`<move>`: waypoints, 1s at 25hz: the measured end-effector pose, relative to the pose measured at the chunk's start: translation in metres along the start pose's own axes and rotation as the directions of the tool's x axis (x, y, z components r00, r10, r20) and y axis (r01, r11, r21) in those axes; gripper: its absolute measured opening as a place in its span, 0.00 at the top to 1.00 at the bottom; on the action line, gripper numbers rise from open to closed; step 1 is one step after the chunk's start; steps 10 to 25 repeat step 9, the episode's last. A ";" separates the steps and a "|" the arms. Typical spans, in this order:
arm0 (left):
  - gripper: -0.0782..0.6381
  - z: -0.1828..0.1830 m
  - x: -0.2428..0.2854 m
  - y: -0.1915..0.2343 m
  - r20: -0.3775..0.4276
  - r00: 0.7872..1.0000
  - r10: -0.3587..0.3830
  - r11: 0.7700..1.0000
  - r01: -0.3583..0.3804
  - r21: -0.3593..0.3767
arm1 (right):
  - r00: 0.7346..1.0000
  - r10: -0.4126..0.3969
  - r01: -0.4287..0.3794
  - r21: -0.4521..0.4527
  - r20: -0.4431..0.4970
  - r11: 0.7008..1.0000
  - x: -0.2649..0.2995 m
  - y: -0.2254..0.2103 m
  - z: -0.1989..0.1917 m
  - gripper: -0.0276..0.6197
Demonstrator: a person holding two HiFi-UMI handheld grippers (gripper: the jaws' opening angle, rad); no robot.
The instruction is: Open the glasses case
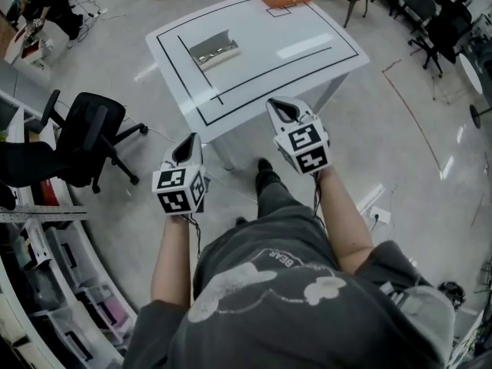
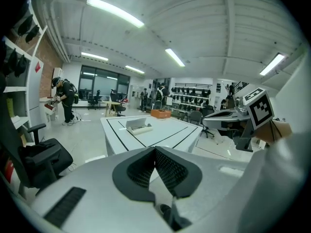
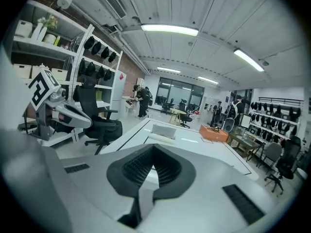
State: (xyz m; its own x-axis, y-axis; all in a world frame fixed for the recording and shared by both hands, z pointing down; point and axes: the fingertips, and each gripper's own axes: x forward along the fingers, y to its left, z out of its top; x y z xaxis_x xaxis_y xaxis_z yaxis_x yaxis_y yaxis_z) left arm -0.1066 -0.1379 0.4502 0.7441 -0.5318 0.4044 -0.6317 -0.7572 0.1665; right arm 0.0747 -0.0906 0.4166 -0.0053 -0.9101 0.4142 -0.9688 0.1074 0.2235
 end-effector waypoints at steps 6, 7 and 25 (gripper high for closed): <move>0.89 -0.013 -0.020 -0.018 -0.014 0.999 -0.033 0.999 0.033 0.000 | 0.999 -0.009 0.010 0.033 -0.032 0.999 -0.031 0.011 -0.022 0.96; 0.89 -0.013 -0.021 -0.018 -0.014 0.999 -0.035 0.999 0.035 -0.001 | 0.999 -0.011 0.012 0.036 -0.033 0.999 -0.032 0.010 -0.022 0.96; 0.89 -0.013 -0.022 -0.020 -0.013 0.999 -0.038 0.999 0.038 -0.006 | 0.999 -0.013 0.015 0.041 -0.035 0.999 -0.035 0.010 -0.023 0.96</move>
